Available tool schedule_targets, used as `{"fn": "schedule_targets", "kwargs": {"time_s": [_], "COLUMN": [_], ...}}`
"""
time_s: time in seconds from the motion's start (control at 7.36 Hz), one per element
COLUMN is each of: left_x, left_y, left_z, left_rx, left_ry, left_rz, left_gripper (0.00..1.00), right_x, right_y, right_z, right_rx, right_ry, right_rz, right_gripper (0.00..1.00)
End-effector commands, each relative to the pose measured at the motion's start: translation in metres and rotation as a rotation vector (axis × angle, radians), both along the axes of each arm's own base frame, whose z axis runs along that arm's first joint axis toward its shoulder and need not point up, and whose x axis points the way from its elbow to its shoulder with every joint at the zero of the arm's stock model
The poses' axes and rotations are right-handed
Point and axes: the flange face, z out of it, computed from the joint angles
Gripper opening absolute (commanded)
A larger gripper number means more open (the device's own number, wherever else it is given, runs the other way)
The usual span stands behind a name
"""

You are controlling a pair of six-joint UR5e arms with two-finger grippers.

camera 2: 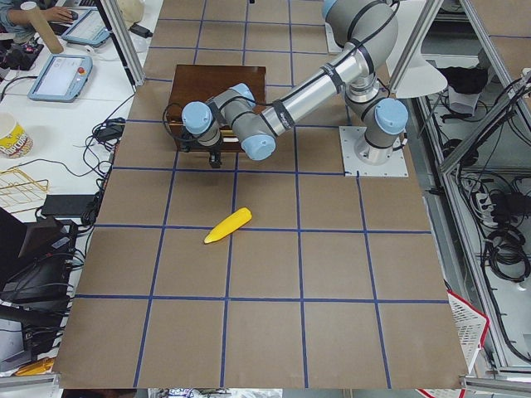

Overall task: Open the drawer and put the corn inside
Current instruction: 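Pull the drawer out of the cabinet with the left gripper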

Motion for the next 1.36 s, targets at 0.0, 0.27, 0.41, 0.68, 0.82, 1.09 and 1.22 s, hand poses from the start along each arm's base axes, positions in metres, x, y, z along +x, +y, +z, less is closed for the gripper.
{"fn": "schedule_targets", "kwargs": {"time_s": [0.0,0.27,0.41,0.68,0.82,1.09,1.22], "left_x": [0.0060,0.0073,0.0088,0.0108,0.0109,0.0109,0.0110], "left_y": [0.0012,0.0027,0.0027,0.0035,0.0035,0.0036,0.0036], "left_z": [0.0011,-0.0018,-0.0008,-0.0006,-0.0007,-0.0007,-0.0007], "left_rx": [-0.002,0.003,0.007,0.017,0.017,0.017,0.018], "left_ry": [-0.002,0.001,-0.012,-0.031,-0.032,-0.032,-0.034], "left_rz": [0.007,0.010,0.008,0.004,0.003,0.003,0.003], "left_gripper": [1.00,1.00,1.00,1.00,1.00,1.00,1.00], "right_x": [-0.0001,0.0000,0.0000,0.0000,-0.0001,0.0000,0.0000], "right_y": [0.0001,0.0001,0.0001,0.0001,0.0001,0.0001,0.0001], "right_z": [0.0000,0.0000,0.0000,0.0000,0.0000,0.0000,0.0000], "right_rx": [0.000,0.001,0.001,0.001,0.000,0.001,0.001], "right_ry": [0.002,0.000,0.000,0.000,0.002,0.000,0.000], "right_rz": [0.000,0.000,0.000,0.000,0.000,0.000,0.000], "right_gripper": [1.00,1.00,1.00,1.00,1.00,1.00,1.00]}}
